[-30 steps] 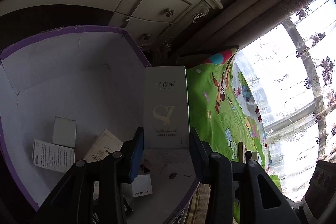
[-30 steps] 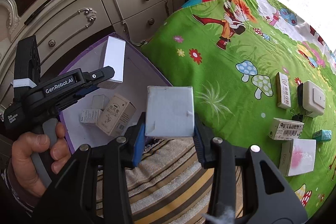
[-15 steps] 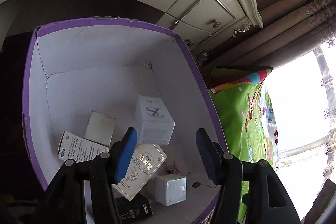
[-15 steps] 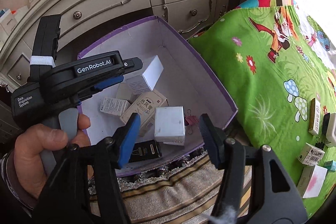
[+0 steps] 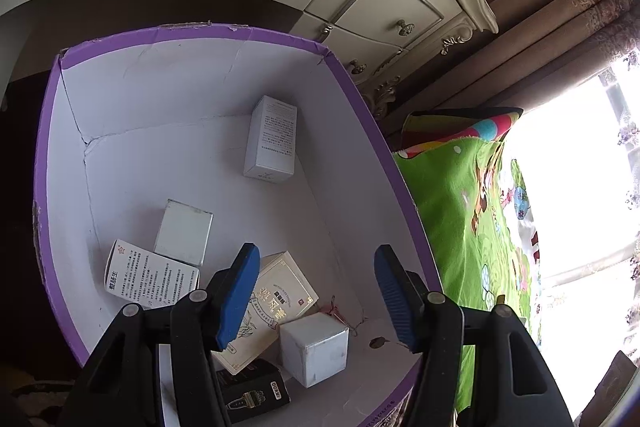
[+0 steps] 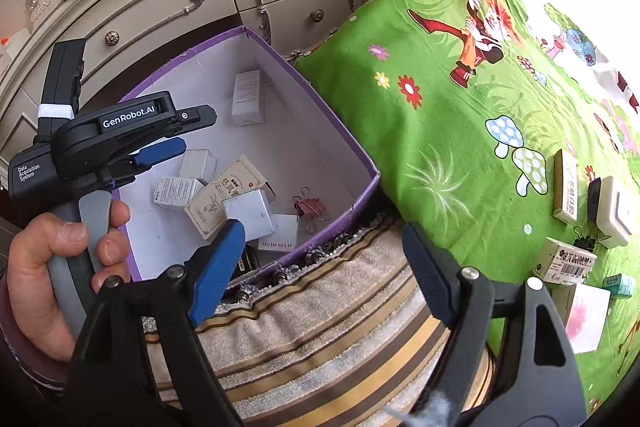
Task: Organize rigid objects
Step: 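Move both open tools back to the items on the bed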
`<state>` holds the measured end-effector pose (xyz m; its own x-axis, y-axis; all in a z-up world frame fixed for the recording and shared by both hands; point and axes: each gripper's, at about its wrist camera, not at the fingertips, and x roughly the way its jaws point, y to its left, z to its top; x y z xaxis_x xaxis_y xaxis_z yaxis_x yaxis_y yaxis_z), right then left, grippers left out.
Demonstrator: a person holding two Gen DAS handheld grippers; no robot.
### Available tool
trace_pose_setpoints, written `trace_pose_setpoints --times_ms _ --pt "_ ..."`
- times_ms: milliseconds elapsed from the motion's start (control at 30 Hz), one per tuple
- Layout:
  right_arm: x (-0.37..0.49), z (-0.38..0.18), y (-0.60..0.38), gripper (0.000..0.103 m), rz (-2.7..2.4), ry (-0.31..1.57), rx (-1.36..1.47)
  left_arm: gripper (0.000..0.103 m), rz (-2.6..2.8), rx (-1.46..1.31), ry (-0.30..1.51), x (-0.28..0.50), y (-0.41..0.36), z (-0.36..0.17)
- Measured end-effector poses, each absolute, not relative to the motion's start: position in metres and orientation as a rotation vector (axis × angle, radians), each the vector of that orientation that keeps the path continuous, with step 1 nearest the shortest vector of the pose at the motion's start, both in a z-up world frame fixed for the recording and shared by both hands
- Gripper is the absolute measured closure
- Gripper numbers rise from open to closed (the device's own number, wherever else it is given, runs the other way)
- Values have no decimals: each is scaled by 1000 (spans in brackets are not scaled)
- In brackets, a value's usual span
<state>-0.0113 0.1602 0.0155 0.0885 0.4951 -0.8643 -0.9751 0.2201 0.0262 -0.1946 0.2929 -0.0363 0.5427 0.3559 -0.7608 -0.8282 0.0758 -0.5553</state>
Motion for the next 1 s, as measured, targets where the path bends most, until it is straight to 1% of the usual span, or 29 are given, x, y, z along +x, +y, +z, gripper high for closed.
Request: trace_pose_setpoints --times_ms 333,500,533,633,1000 --pt "41 20 114 14 1118 916 -568 42 924 -1127 526 -174 285 -23" --pt "65 21 92 12 1042 903 -558 42 898 -1101 539 -161 280 -16" --pt "71 21 87 10 1026 900 -560 41 891 -1094 542 -158 279 -15" --pt "85 20 73 7 991 889 -558 34 869 -1075 549 -148 274 -11" --pt "130 13 28 1 872 878 -550 25 712 -982 620 -84 241 2"
